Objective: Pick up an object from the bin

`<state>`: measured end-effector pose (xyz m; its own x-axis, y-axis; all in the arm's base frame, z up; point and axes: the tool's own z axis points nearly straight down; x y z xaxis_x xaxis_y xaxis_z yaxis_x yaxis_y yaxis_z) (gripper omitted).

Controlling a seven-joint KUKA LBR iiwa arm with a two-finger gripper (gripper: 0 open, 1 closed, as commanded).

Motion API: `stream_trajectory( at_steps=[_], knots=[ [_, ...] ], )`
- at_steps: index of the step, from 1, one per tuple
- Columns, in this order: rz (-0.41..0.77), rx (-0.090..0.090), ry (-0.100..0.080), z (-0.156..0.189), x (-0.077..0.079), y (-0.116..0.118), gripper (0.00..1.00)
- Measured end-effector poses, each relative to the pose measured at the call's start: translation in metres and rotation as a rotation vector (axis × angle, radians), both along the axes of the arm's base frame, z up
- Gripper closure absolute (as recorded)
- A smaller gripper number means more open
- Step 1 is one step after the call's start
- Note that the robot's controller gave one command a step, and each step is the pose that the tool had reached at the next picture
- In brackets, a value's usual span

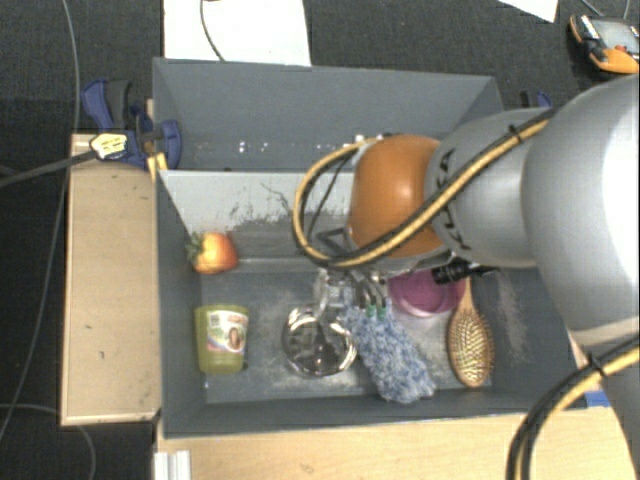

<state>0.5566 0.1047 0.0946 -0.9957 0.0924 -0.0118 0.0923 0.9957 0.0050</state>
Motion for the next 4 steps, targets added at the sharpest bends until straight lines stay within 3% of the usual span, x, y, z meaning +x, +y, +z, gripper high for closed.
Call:
stream_trajectory(
  at_steps=[1,2,3,4],
  knots=[
    [-0.001,-0.001,0.010,0.017,-0.013,-0.008,1.00],
    [0.073,-0.002,0.007,0.006,0.005,-0.060,1.00],
    [0.388,-0.001,0.000,-0.013,-0.008,-0.032,1.00],
    [0.409,-0.003,0.004,-0.023,-0.008,-0.061,1.00]
  ],
)
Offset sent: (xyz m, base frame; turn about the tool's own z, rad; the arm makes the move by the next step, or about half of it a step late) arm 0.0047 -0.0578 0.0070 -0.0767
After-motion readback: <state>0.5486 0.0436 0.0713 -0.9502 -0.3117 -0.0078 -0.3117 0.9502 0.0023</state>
